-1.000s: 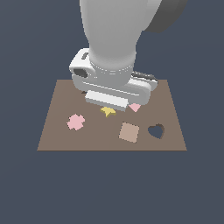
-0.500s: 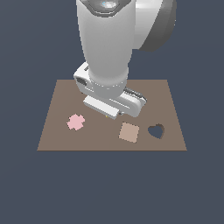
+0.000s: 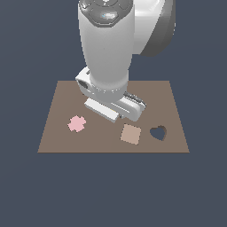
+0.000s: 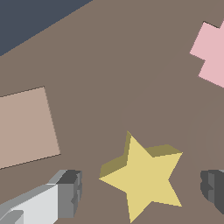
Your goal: Insert a designated object into the corresponding slot on a board.
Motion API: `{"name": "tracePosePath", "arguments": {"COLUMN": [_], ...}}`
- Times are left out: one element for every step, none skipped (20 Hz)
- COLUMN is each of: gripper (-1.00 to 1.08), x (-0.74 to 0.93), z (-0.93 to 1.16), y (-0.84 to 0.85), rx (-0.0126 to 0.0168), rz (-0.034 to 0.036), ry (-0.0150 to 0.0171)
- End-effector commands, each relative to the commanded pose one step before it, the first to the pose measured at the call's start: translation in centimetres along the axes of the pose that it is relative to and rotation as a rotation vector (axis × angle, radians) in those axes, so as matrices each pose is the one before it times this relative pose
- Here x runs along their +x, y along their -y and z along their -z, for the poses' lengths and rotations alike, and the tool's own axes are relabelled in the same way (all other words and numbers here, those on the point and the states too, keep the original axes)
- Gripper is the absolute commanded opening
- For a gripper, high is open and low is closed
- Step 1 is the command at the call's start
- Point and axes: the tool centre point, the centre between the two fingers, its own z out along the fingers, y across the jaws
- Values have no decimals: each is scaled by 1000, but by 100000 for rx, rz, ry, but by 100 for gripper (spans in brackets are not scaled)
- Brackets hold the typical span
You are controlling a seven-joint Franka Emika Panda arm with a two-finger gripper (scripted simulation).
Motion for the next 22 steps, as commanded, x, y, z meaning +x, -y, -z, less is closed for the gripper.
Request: {"name": "tracePosePath", "arguments": {"gripper": [100, 100, 100, 100, 100, 100, 100, 100, -100, -100, -100, -100, -100, -100, -100, -100, -100, -100, -100, -100, -100, -100], "x": [-17, 1, -4, -3, -3, -6, -1, -6, 0, 0, 0, 0, 0, 0, 0, 0, 0, 0, 1, 1, 7, 13], "z": [-436, -316, -369, -316, -246, -176, -105, -36, 0, 0, 0, 0, 0, 0, 0, 0, 0, 0, 57, 3, 7, 1], "y": [-4, 0, 3, -2, -3, 2, -3, 8, 0, 0, 0, 0, 0, 0, 0, 0, 0, 0, 34, 1, -8, -9], "rx": [-1, 25, 28, 24, 19, 12, 8, 0, 0, 0, 0, 0, 0, 0, 0, 0, 0, 0, 55, 0, 7, 0], "rz": [-165, -136, -152, -136, -107, -68, -48, 0, 0, 0, 0, 0, 0, 0, 0, 0, 0, 0, 27, 0, -97, -263], "ry": [51, 2, 2, 2, 1, 1, 1, 0, 0, 0, 0, 0, 0, 0, 0, 0, 0, 0, -32, 0, -8, 0]}}
